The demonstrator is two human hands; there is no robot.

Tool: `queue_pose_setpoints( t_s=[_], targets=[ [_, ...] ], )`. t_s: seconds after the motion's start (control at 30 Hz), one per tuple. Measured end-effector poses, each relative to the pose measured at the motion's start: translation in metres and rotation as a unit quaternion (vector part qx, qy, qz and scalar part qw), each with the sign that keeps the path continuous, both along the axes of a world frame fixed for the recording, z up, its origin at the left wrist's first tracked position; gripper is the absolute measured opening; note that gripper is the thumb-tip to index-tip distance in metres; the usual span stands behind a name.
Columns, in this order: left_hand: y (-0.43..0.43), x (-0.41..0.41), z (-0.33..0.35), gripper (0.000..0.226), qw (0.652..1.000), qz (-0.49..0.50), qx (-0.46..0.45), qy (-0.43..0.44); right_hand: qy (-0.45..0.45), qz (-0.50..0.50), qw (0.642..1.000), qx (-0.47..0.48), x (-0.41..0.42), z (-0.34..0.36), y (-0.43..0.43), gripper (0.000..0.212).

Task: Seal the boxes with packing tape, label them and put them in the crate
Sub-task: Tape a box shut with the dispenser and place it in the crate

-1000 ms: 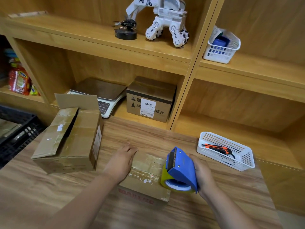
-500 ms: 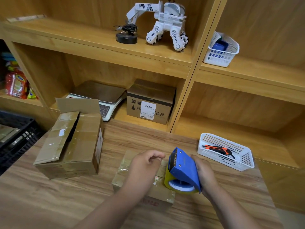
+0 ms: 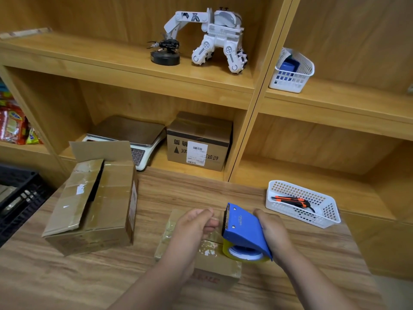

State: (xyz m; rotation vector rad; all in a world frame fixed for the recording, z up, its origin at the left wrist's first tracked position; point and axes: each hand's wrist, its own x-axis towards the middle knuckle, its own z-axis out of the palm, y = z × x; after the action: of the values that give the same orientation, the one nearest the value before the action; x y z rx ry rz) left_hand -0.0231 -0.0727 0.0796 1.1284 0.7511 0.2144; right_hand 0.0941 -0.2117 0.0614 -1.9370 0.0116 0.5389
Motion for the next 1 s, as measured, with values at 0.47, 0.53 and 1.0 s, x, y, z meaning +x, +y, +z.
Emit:
queue_pose_setpoints(
  t_s=[0.47, 0.53, 1.0],
  targets=[
    [0.023, 0.003, -0.024, 0.004, 0.998, -0.021, -0.014, 0.060, -0.029, 0.009, 0.998, -0.054, -0.007, 0.003, 0.010, 0.041],
    [0.026, 0.004, -0.026, 0.003, 0.998, -0.029, -0.020, 0.059, -0.033, 0.015, 0.998, -0.057, -0.008, 0.005, 0.011, 0.041],
    [0.051, -0.002, -0.029, 0.020, 0.995, -0.035, 0.066, 0.059, -0.137, 0.109, 0.974, -0.146, -0.009, 0.013, 0.025, 0.053]
  ],
)
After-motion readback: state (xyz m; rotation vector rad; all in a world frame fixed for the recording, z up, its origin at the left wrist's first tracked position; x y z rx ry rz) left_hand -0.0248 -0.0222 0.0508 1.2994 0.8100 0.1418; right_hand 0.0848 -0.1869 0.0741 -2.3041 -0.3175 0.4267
